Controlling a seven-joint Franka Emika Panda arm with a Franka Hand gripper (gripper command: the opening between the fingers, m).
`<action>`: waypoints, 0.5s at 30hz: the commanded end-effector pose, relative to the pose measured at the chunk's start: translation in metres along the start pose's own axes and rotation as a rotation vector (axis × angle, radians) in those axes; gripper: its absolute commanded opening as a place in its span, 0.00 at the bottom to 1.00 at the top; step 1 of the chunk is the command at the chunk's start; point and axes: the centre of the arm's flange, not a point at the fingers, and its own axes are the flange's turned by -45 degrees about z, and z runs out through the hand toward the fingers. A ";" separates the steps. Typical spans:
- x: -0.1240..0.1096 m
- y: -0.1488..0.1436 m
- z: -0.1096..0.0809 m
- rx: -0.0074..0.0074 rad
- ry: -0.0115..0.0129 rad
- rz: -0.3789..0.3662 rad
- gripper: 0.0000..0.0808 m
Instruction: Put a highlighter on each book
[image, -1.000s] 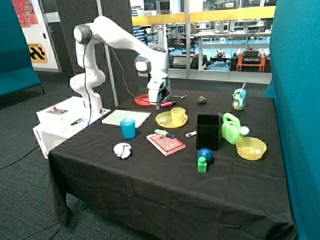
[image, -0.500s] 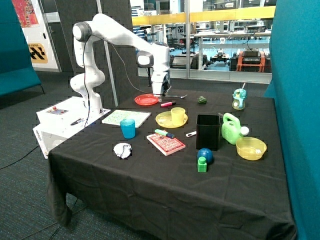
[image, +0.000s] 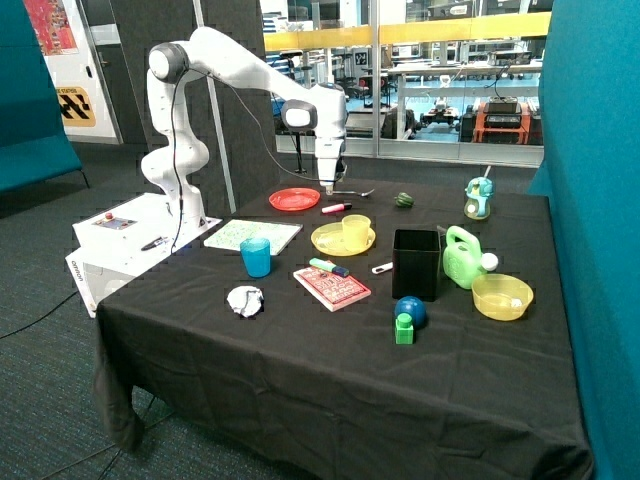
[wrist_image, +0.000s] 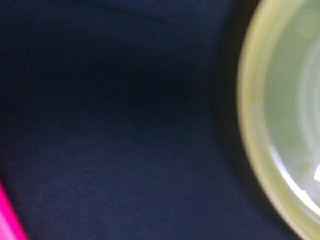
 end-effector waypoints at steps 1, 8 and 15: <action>0.009 -0.043 0.012 -0.0001 0.0030 -0.093 0.58; 0.012 -0.064 0.023 -0.0001 0.0030 -0.130 0.55; 0.014 -0.082 0.037 -0.0002 0.0030 -0.162 0.54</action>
